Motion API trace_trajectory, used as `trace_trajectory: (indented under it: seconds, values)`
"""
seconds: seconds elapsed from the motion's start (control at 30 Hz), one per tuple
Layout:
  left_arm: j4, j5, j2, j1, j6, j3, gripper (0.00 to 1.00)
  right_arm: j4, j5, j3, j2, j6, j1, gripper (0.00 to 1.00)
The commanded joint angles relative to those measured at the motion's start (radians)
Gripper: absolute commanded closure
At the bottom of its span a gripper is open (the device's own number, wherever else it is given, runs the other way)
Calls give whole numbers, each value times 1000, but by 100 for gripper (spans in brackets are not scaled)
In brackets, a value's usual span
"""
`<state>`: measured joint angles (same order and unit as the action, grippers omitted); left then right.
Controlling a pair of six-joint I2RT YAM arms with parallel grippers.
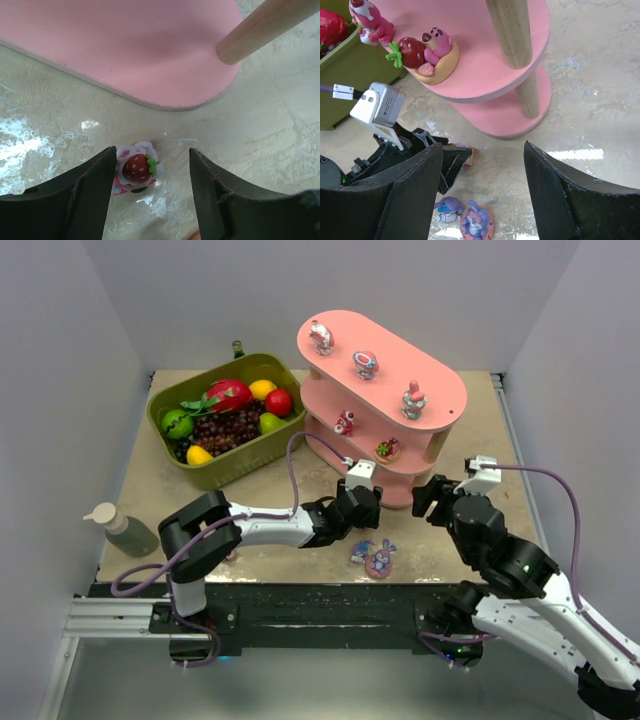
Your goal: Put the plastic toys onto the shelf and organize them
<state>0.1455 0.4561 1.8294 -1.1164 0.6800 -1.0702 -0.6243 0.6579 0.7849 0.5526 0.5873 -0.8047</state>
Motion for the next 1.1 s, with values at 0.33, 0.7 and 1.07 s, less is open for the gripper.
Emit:
trace_trajectory:
  seconds: [0.33, 0.7, 1.07]
  values:
    - [-66, 131, 53, -6, 9, -53, 71, -20, 35, 24, -48, 5, 2, 30]
    - [37, 202, -99, -2, -180, 61, 100, -29, 36, 30, -62, 5, 2, 30]
    - [86, -16, -418, 150, -352, 219, 100, -29, 36, 30, -63, 5, 4, 30]
